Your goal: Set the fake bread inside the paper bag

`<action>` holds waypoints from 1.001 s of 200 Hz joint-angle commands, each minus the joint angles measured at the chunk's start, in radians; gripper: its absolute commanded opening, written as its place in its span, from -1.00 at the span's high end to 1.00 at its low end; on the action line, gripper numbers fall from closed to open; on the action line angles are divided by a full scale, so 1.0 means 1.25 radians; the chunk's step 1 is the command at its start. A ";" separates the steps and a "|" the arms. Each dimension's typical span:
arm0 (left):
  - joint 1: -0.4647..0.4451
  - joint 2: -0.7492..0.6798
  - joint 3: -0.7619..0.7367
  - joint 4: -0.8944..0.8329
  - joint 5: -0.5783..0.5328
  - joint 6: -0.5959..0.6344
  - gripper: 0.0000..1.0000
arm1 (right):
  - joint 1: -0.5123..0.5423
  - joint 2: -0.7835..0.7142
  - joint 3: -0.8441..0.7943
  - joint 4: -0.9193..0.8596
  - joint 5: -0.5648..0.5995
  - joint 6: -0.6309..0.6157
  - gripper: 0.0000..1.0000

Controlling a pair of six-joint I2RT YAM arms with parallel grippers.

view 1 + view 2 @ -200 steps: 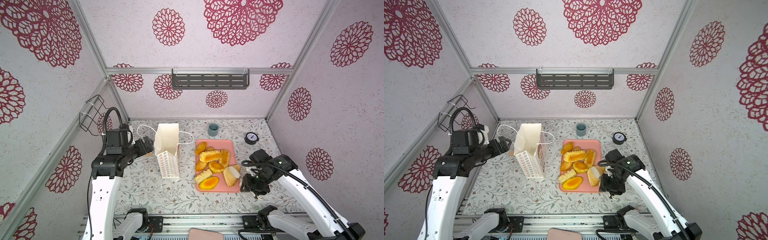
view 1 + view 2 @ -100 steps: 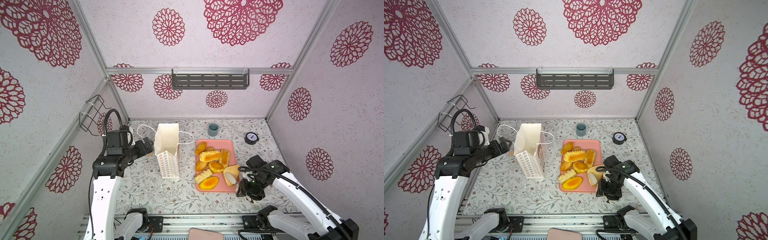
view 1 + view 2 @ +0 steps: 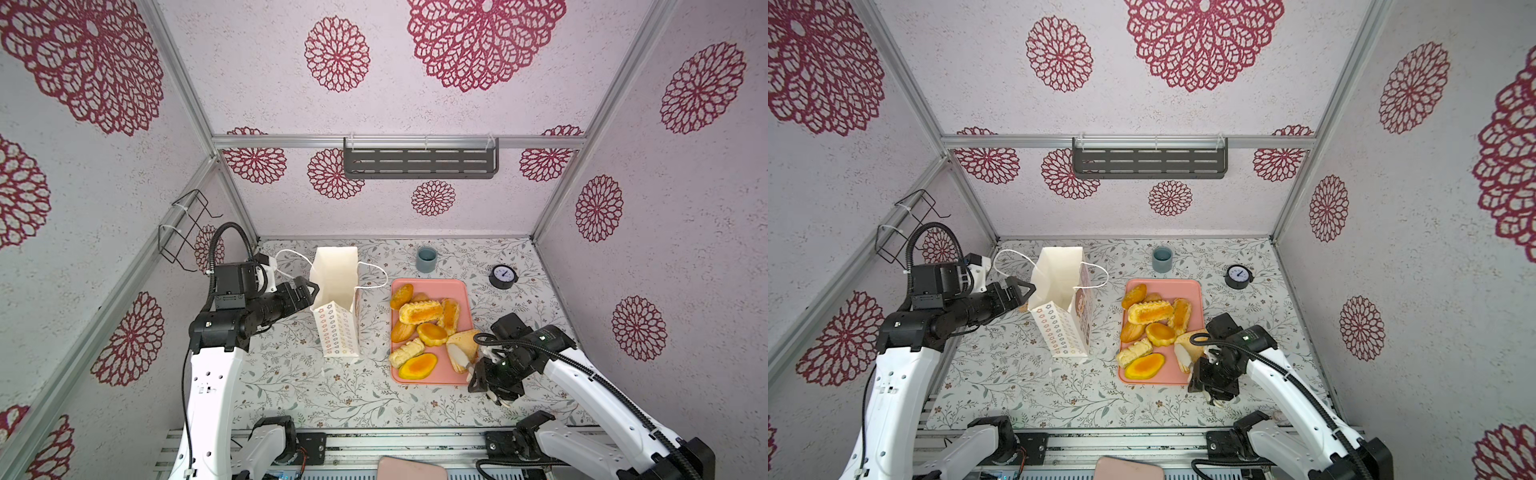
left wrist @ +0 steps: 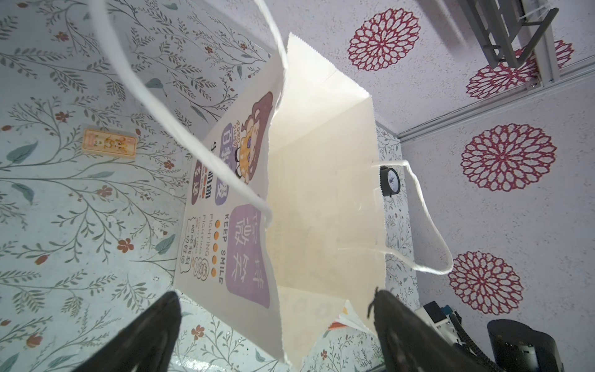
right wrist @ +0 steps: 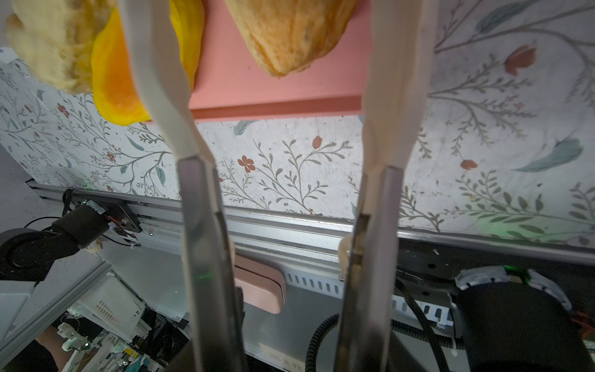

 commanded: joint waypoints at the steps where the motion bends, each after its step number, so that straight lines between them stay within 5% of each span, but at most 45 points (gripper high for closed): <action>1: 0.005 0.010 -0.017 0.025 0.019 0.012 -0.85 | -0.005 -0.014 -0.001 0.020 -0.013 0.014 -0.05; 51: 0.003 0.022 -0.051 0.060 0.023 -0.008 -0.67 | -0.006 -0.016 -0.020 0.035 -0.013 0.016 -0.01; 137: -0.002 0.024 -0.060 0.084 0.026 -0.021 -0.66 | -0.010 -0.042 -0.043 0.044 -0.029 0.033 -0.10; 200: -0.003 0.028 -0.066 0.094 0.027 -0.025 -0.60 | -0.011 -0.062 -0.084 0.093 -0.033 0.059 0.08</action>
